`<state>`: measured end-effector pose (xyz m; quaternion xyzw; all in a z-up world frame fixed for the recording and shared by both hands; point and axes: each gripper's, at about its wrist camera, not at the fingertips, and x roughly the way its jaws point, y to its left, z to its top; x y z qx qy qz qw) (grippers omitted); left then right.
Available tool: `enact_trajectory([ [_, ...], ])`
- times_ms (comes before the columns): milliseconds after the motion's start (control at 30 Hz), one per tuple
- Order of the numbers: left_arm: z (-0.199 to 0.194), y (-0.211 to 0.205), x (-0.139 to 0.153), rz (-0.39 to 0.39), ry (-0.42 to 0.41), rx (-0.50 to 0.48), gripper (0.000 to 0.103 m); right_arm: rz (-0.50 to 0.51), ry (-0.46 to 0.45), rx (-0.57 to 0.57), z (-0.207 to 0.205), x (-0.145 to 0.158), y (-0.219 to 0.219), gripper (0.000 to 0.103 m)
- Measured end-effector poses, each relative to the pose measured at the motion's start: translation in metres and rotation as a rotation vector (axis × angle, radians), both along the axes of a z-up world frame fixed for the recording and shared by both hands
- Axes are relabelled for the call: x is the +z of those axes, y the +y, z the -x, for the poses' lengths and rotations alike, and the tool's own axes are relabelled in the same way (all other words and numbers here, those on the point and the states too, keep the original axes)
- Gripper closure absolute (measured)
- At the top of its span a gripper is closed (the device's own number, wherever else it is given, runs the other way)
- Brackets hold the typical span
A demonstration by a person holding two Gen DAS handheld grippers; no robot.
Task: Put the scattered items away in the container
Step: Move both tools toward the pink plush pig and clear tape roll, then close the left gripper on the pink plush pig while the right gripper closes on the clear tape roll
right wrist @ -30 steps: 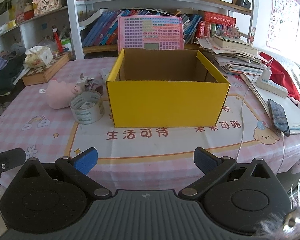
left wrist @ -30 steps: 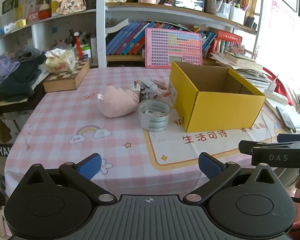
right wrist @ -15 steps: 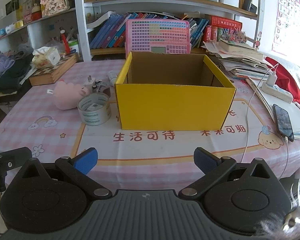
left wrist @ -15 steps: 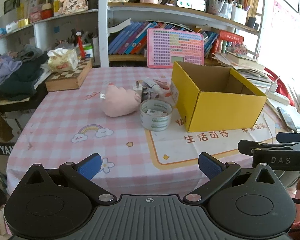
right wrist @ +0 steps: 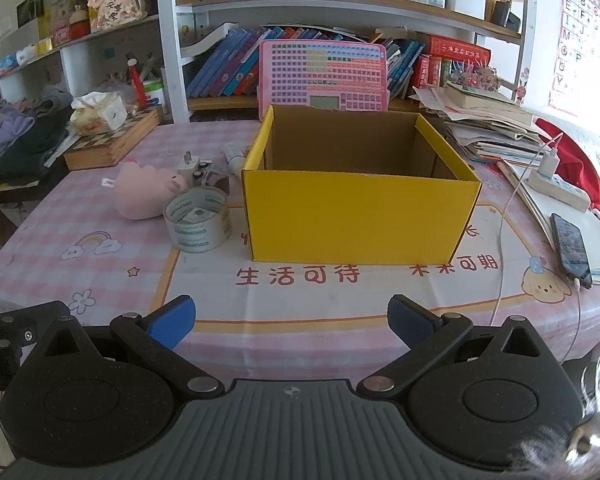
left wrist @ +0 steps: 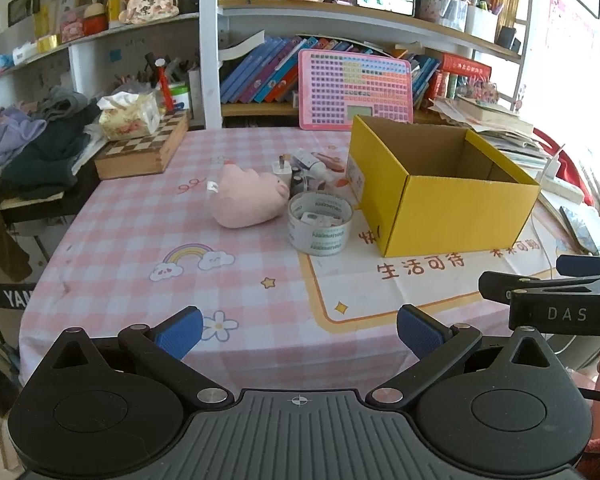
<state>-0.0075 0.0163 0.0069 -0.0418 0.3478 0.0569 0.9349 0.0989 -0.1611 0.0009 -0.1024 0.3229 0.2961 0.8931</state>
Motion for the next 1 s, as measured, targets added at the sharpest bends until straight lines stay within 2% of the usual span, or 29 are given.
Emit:
enact_trajectory([
  [33,0.0,0.0,0.0,-0.001,0.0,0.076,0.0,0.0,0.0,0.002,0.0,0.0,0.001,0.0],
  [67,0.001,0.0,0.0,-0.002,0.0,0.09,0.0,-0.001,-0.001,0.005,0.001,0.0,0.002,0.0],
  [533,0.008,0.025,0.0,0.019,-0.016,0.135,0.0,-0.014,-0.026,0.109,0.016,0.005,0.032,0.0],
  [633,0.009,0.03,-0.001,0.024,-0.014,0.143,0.0,-0.013,-0.042,0.16,0.021,0.007,0.042,0.003],
  [767,0.009,0.039,-0.003,0.029,-0.013,0.165,0.0,-0.003,-0.058,0.204,0.024,0.008,0.054,0.012],
  [1000,0.003,0.055,-0.008,0.055,-0.006,0.207,0.0,0.024,-0.043,0.236,0.017,0.002,0.074,0.012],
])
